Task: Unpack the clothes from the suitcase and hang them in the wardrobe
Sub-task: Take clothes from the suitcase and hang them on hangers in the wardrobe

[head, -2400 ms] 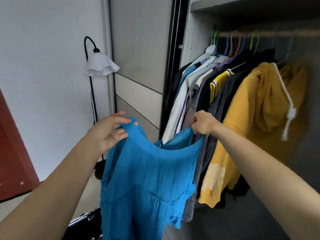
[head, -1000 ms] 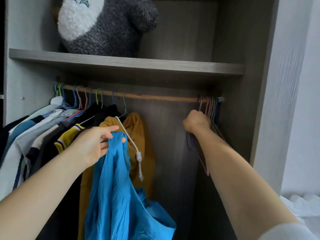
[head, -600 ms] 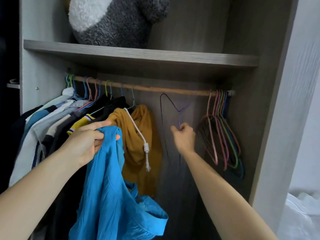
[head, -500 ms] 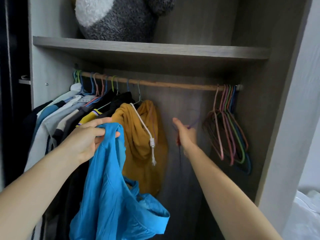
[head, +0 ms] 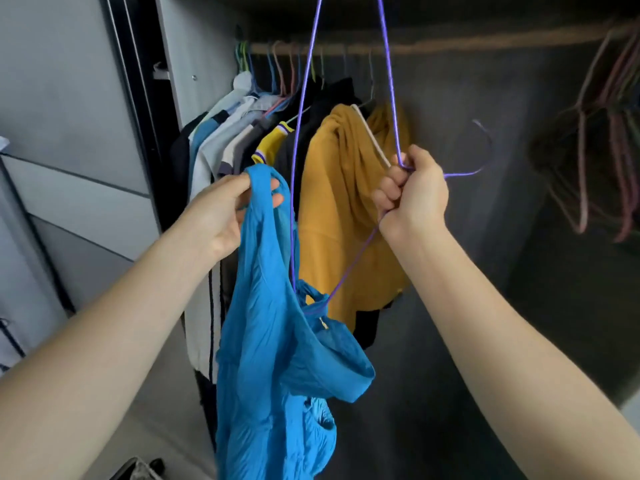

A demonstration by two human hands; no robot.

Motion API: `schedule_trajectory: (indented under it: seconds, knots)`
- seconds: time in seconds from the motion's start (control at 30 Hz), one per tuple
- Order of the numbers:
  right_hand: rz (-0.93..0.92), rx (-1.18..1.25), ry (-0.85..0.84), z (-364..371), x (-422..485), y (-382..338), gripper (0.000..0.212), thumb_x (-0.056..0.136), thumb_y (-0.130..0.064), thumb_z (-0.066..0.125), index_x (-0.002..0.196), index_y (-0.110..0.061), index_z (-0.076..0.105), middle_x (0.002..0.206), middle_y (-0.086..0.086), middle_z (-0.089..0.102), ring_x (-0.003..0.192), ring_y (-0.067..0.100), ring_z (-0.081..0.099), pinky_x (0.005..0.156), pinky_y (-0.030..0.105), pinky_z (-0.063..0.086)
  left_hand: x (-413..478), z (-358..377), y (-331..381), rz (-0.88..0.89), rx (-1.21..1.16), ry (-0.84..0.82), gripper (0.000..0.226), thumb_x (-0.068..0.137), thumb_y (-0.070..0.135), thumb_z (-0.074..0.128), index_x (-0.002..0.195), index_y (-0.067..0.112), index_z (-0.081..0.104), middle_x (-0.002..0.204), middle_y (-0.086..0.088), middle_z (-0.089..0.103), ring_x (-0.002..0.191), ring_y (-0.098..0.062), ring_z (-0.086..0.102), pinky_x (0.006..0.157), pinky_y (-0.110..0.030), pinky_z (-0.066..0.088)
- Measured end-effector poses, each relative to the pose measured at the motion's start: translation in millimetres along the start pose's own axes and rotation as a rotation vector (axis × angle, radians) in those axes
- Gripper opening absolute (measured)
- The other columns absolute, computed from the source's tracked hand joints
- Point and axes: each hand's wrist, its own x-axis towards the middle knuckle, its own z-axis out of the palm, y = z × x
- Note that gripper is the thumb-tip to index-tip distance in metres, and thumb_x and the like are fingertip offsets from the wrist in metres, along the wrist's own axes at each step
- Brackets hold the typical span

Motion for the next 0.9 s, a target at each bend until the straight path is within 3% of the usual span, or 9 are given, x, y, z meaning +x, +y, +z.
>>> schedule_trajectory:
  seconds: [0.07, 0.17, 0.3, 0.43, 0.53, 0.6, 0.73, 0.83, 0.9]
  knots:
    - [0.039, -0.051, 0.041, -6.1, -7.0, 25.8, 0.033, 0.097, -0.019, 0.044, 0.064, -0.016, 0.043, 0.046, -0.006, 0.026, 0.037, 0.008, 0.018, 0.036, 0.020, 0.011, -2.8, -10.2, 2.3, 0.011, -0.028, 0.032, 0.026, 0.095, 0.025, 0.059, 0.115, 0.010, 0.062, 0.082, 0.003, 0.076, 0.074, -0.010, 0.073, 0.056, -0.021, 0.055]
    - [0.154, -0.200, 0.023, -21.9, -14.7, 62.7, 0.031, 0.095, -0.016, 0.044, 0.064, -0.016, 0.041, 0.045, -0.006, 0.024, 0.037, 0.008, 0.015, 0.037, 0.019, 0.008, -6.1, -29.0, 4.4, 0.034, -0.041, 0.117, 0.021, 0.096, 0.027, 0.058, 0.109, 0.012, 0.062, 0.076, 0.006, 0.075, 0.070, -0.008, 0.072, 0.056, -0.021, 0.056]
    - [0.291, -0.494, -0.146, -41.0, -26.2, 95.9, 0.032, 0.096, -0.015, 0.047, 0.064, -0.016, 0.041, 0.045, -0.005, 0.023, 0.037, 0.010, 0.015, 0.042, 0.020, 0.007, -9.6, -67.2, 9.1, 0.063, -0.097, 0.304, 0.015, 0.097, 0.025, 0.056, 0.095, 0.012, 0.062, 0.066, 0.005, 0.071, 0.056, -0.005, 0.068, 0.055, -0.017, 0.054]
    - [0.240, -0.774, -0.327, -46.7, -25.4, 100.4, 0.037, 0.099, -0.019, 0.049, 0.063, -0.012, 0.047, 0.044, -0.002, 0.027, 0.034, 0.011, 0.020, 0.037, 0.015, 0.014, -23.1, -114.1, 9.6, 0.098, -0.008, 0.457, 0.007, 0.088, 0.018, 0.062, 0.094, 0.016, 0.065, 0.081, 0.000, 0.064, 0.057, -0.009, 0.063, 0.052, -0.019, 0.053]
    - [0.218, -1.039, -0.546, -44.7, -24.1, 102.0, 0.043, 0.101, -0.022, 0.050, 0.060, -0.010, 0.050, 0.040, -0.003, 0.030, 0.032, 0.012, 0.023, 0.037, 0.015, 0.017, -41.8, -137.4, 7.4, 0.098, 0.112, 0.474, 0.006, 0.083, 0.026, 0.069, 0.088, 0.024, 0.067, 0.090, 0.000, 0.066, 0.070, -0.013, 0.061, 0.055, -0.022, 0.049]
    - [0.181, -1.157, -0.665, -33.7, -22.0, 102.9, 0.044, 0.101, -0.023, 0.050, 0.060, -0.009, 0.052, 0.039, -0.003, 0.031, 0.031, 0.011, 0.024, 0.035, 0.015, 0.017, -58.1, -146.4, 8.8, 0.095, 0.283, 0.477, 0.007, 0.083, 0.032, 0.071, 0.083, 0.025, 0.068, 0.082, 0.007, 0.066, 0.069, -0.009, 0.057, 0.057, -0.023, 0.042]
    - [0.151, -1.047, -0.740, -4.3, -9.7, 100.4, 0.040, 0.101, -0.022, 0.050, 0.065, -0.006, 0.054, 0.042, 0.003, 0.032, 0.030, 0.013, 0.025, 0.035, 0.014, 0.016, -79.9, -156.6, 10.9, 0.143, 0.640, 0.350, 0.011, 0.091, 0.020, 0.065, 0.083, 0.021, 0.072, 0.074, 0.010, 0.071, 0.080, -0.005, 0.068, 0.075, -0.020, 0.055]
    - [0.181, -1.190, -0.922, 11.0, -13.9, 114.4, 0.040, 0.101, -0.027, 0.050, 0.068, -0.006, 0.058, 0.043, 0.004, 0.035, 0.031, 0.012, 0.027, 0.034, 0.015, 0.019, -95.3, -158.8, 15.7, 0.197, 0.856, 0.280, 0.007, 0.088, 0.009, 0.067, 0.092, 0.009, 0.072, 0.076, 0.005, 0.074, 0.065, 0.004, 0.065, 0.064, -0.007, 0.048]
    - [0.118, -1.216, -0.926, 20.3, -17.3, 118.9, 0.042, 0.101, -0.029, 0.051, 0.066, -0.008, 0.060, 0.043, 0.004, 0.037, 0.033, 0.012, 0.028, 0.035, 0.017, 0.022, -102.6, -160.3, 18.1, 0.194, 0.907, 0.241, 0.008, 0.087, 0.007, 0.067, 0.094, 0.010, 0.072, 0.085, -0.007, 0.076, 0.068, -0.005, 0.068, 0.065, -0.012, 0.052]
